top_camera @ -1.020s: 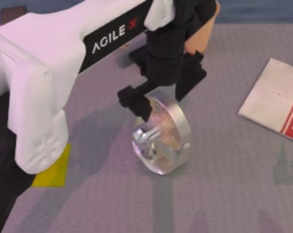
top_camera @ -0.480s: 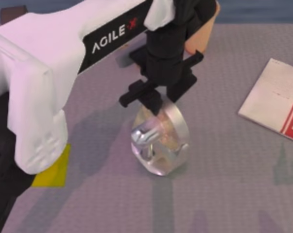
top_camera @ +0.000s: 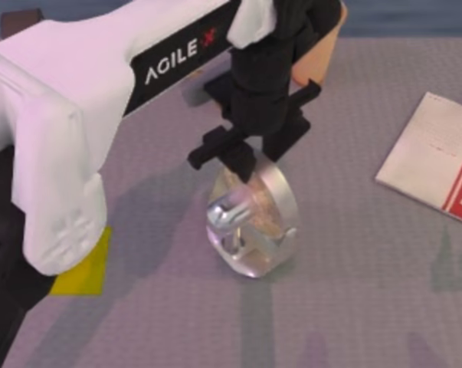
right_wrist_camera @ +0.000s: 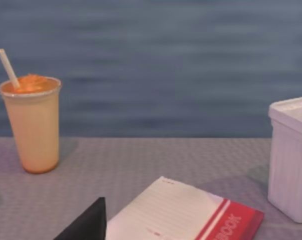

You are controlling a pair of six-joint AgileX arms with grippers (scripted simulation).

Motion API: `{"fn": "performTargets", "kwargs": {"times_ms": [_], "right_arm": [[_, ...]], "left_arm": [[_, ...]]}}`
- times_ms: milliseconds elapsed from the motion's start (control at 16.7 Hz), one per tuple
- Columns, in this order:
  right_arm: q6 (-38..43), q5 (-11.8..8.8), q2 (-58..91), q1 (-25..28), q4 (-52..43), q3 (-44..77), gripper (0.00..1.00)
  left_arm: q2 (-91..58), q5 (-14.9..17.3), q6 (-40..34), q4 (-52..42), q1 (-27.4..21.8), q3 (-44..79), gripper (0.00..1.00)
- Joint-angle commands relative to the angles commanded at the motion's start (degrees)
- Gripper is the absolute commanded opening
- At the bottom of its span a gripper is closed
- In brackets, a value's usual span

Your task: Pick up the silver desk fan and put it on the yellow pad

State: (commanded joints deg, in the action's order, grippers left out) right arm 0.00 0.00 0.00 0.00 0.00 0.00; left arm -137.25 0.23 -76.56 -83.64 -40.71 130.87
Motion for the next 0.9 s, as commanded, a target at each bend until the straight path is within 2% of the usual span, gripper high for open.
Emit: {"fn": "performTargets", "kwargs": {"times_ms": [240, 720, 900], "right_arm": [[0.0, 0.0, 0.0, 0.0, 0.0, 0.0, 1.0], [0.0, 0.0, 0.0, 0.0, 0.0, 0.0, 1.0], [0.0, 0.0, 0.0, 0.0, 0.0, 0.0, 1.0]], "left_arm": [[-0.8, 0.0, -0.1, -1.7, 0.2, 2.3, 0.0], [-7.4, 0.1, -0.1, -16.4, 1.0, 24.6, 0.0], [-8.7, 0.1, 0.1, -19.4, 1.1, 28.1, 0.0]]}}
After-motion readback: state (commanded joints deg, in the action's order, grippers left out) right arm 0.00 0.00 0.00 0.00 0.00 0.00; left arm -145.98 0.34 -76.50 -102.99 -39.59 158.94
